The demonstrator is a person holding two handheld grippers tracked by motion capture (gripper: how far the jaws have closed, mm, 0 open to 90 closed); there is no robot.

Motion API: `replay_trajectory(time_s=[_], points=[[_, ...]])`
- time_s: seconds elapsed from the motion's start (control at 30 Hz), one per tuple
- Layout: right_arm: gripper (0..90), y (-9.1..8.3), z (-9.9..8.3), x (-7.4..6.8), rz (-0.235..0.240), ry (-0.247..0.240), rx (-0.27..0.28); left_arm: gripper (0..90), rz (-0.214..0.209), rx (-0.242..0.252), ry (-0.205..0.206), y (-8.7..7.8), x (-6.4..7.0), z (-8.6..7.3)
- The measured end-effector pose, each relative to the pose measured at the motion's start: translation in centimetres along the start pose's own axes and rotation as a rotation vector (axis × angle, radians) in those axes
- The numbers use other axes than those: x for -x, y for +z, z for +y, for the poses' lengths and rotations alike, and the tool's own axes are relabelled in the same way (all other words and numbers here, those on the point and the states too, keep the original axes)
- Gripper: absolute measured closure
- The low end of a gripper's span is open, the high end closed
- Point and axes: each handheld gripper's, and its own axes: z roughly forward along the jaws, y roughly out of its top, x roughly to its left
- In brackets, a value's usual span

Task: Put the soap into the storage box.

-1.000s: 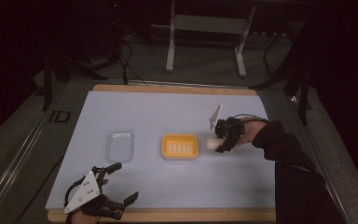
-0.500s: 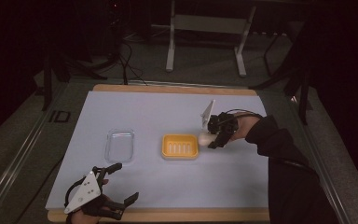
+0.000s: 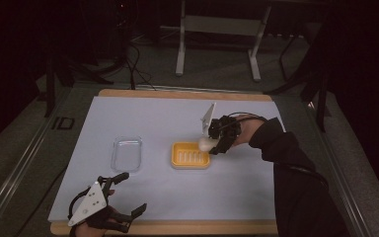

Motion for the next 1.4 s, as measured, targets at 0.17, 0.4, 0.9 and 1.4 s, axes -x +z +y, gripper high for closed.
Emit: replay_trajectory(time_s=[0.17, 0.4, 0.9, 1.4], points=[[49.9, -0.1, 1.2, 0.1, 0.004, -0.012, 0.011, 1.1, 0.001, -0.006, 0.006, 0.1, 0.0, 0.0], [49.9, -0.5, 3.0, 0.3, 0.001, -0.037, 0.024, 1.1, 0.002, -0.001, 0.009, 0.0, 0.1, 0.0], [49.8, 0.4, 3.9, 0.8, -0.006, -0.091, 0.123, 1.1, -0.003, -0.002, 0.015, 0.0, 0.1, 0.0], [49.9, 4.2, 3.2, 1.5, 0.001, -0.101, 0.170, 1.1, -0.008, -0.003, 0.012, 0.0, 0.1, 0.0]])
